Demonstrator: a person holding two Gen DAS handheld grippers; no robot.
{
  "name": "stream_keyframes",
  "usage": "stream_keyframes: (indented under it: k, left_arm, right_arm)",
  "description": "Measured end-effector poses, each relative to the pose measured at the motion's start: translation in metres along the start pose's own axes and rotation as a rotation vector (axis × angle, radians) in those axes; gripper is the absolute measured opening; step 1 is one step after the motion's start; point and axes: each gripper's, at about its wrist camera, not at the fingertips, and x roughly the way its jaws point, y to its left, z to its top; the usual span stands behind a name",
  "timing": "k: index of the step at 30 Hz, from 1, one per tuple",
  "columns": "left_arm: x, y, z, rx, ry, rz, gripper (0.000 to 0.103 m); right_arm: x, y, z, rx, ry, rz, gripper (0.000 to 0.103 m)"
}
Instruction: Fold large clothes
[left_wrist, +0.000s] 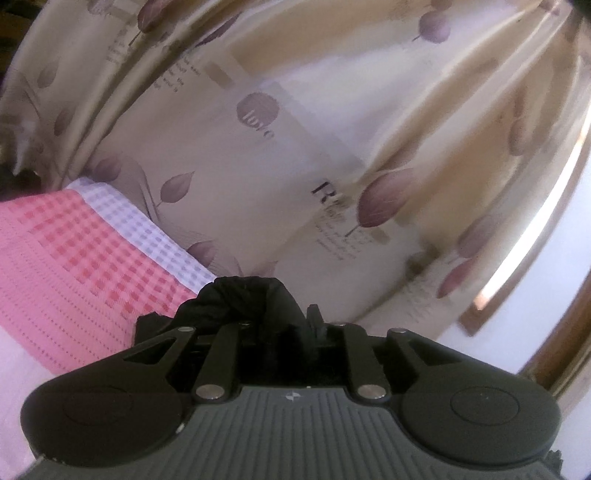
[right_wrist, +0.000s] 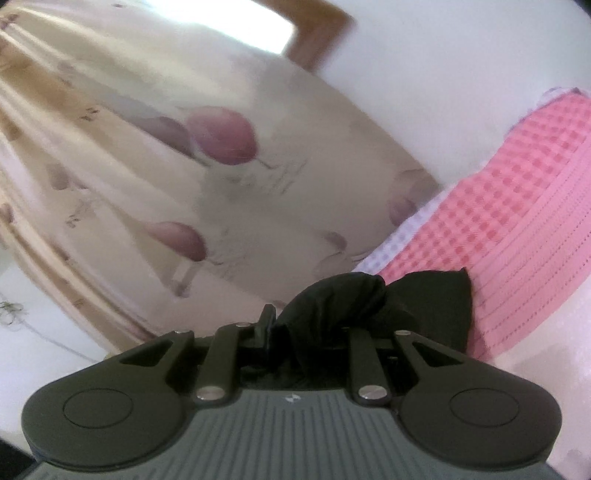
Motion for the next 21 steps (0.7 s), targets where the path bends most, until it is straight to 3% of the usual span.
stream_keyframes:
  k: [8, 10, 13, 15, 16, 17, 18, 20, 21]
  left_arm:
    - [0.048, 0.012, -0.008, 0.036, 0.013, 0.07, 0.025]
    - [0.057, 0.013, -0.01, 0.056, 0.022, 0.092, 0.032]
    - [0.066, 0.015, -0.014, 0.089, 0.02, 0.104, 0.056]
    - [0.068, 0.015, -0.017, 0.11, -0.002, 0.12, 0.088]
    - [0.067, 0.014, -0.019, 0.124, -0.028, 0.14, 0.098]
    - [0.064, 0.012, -0.021, 0.149, -0.075, 0.174, 0.103]
    - [0.063, 0.01, -0.023, 0.173, -0.105, 0.193, 0.103]
    - [0.063, 0.011, -0.023, 0.177, -0.089, 0.19, 0.103]
    - [0.063, 0.012, -0.023, 0.161, -0.076, 0.186, 0.102]
  right_arm:
    - [0.052, -0.037, 0.006, 0.041, 0.006, -0.082, 0.022]
    - [0.063, -0.044, 0.005, 0.035, 0.012, -0.105, 0.023]
    - [0.077, -0.054, 0.003, 0.041, 0.02, -0.124, 0.027]
    - [0.084, -0.058, 0.002, 0.039, 0.024, -0.141, 0.039]
    - [0.088, -0.061, 0.001, 0.042, 0.028, -0.14, 0.043]
    - [0.09, -0.063, 0.001, 0.047, 0.028, -0.136, 0.058]
    - [0.09, -0.064, 0.0, 0.051, 0.02, -0.134, 0.081]
    - [0.087, -0.064, -0.003, 0.044, -0.023, -0.13, 0.098]
    - [0.084, -0.063, -0.004, 0.044, -0.04, -0.128, 0.098]
